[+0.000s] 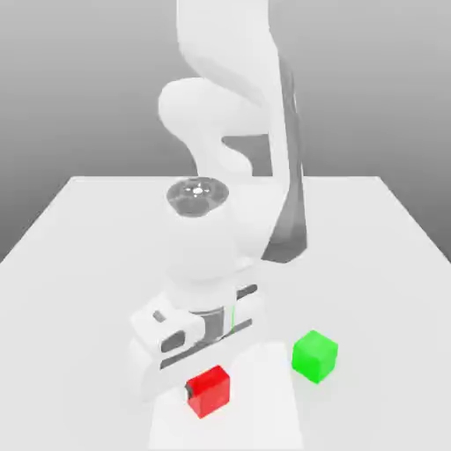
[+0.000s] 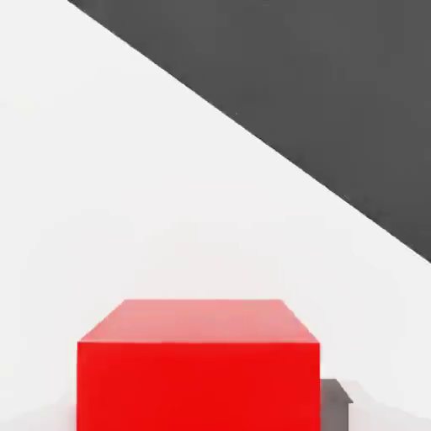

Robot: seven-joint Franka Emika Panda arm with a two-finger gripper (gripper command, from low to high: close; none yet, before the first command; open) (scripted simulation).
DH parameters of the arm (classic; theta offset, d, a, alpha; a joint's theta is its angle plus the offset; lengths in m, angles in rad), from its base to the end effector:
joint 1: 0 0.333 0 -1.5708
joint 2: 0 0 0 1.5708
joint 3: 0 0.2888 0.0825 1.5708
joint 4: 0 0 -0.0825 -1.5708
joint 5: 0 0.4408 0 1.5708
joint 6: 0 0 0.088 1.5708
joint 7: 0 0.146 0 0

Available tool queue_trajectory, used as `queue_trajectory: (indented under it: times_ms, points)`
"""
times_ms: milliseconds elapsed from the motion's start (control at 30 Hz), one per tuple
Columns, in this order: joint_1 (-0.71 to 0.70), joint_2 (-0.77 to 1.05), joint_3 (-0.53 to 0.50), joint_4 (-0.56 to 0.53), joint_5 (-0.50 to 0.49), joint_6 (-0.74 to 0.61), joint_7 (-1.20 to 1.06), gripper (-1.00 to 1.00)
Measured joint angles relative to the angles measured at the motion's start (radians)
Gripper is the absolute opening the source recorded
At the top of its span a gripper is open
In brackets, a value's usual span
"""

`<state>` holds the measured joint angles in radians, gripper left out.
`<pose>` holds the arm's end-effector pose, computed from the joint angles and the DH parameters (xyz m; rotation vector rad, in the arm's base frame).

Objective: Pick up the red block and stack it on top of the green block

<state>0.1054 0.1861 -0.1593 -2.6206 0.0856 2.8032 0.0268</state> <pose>0.4442 -0.0335 0.0672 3.1307 -0.2490 0.0000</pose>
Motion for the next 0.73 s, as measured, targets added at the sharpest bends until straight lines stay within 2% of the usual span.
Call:
queue_trajectory:
  times_ms: [167, 400, 467, 633, 667, 733]
  points:
    - [0.086, -0.14, 0.04, -0.058, -0.063, -0.082, 0.03, -1.0]
    - [0.261, -0.301, 0.129, -0.17, -0.088, -0.13, 0.011, -1.0]
    - [0.283, -0.294, 0.148, -0.186, -0.084, -0.106, 0.003, -1.0]
    - [0.294, -0.14, 0.152, -0.184, -0.079, 0.047, -0.002, -1.0]
    - [0.293, -0.11, 0.152, -0.183, -0.081, 0.075, -0.001, 1.0]
    - [0.293, -0.11, 0.152, -0.183, -0.081, 0.075, -0.001, 1.0]
